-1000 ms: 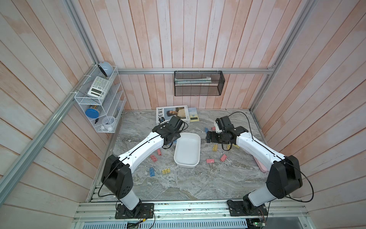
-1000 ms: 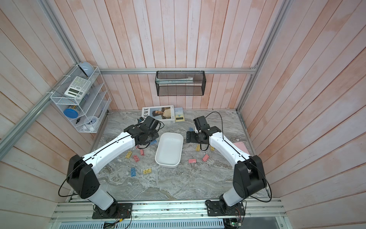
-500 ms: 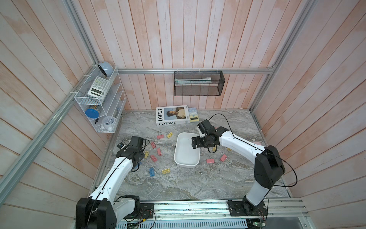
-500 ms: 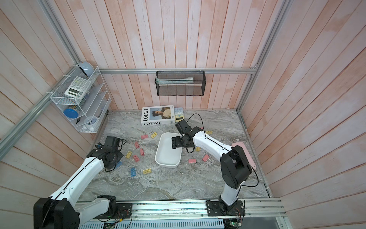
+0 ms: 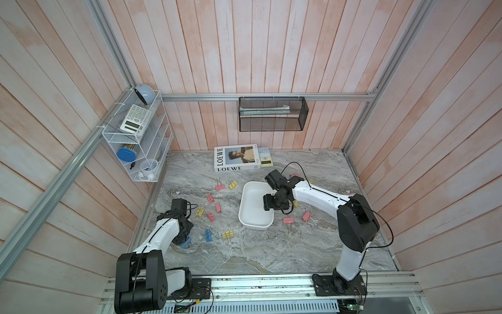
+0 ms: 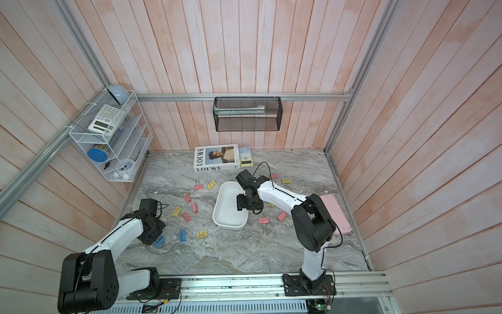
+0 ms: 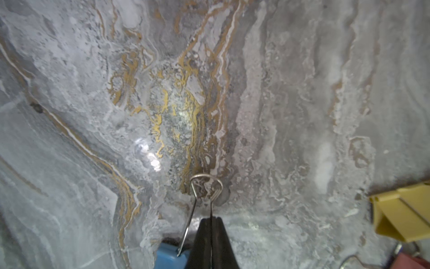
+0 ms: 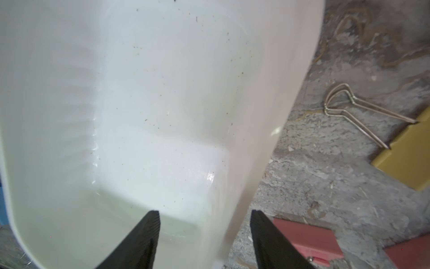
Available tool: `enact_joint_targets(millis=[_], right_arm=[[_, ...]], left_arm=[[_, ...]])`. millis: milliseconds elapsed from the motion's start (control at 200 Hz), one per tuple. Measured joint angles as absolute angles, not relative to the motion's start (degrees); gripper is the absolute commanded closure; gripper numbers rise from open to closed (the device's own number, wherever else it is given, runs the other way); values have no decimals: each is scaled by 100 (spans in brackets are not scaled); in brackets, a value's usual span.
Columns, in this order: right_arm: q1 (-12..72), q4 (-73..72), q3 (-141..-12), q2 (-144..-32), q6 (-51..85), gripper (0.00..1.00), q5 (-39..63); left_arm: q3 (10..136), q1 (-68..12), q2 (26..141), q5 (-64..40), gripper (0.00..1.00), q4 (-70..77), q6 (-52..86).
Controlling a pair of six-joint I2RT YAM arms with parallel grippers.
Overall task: Take out the binder clips from the storage box
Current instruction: Place the binder clip at the center of the board, then pick up the storage box at the center of the board.
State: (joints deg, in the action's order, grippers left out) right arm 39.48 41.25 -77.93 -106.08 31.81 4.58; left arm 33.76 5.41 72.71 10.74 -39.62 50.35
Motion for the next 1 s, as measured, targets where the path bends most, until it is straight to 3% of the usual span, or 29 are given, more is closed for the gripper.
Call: enact_joint_targets(millis=[145,240,330,635,710,735,1000], right_arm=[[3966,4119,-7795,-10728,3269,59,554],[3968,4117,-7811,-10783,3299,82,587],[3970,4080,-7826,-10801,3347,100,617],[4007,4010,-7859,-10748,3361,100,381],[4040,3942,-7841,-10621,3347,100,121],[4073,3918,-7832,-10543,3341,100,-25],[4606,3404,-7463,-9480,3164,100,-1367]], left_arm=[[3367,561,7391,1072,60,-3892,5006],[3367,561,7380,1057,57,-3896,4934],[3376,561,7310,1048,44,-3935,4869],[3745,561,6753,897,16,-4119,4737],[3824,550,6604,880,7,-4128,4751],[3844,543,6552,864,0,-4125,4733],[3892,108,5909,880,0,-4108,4762]])
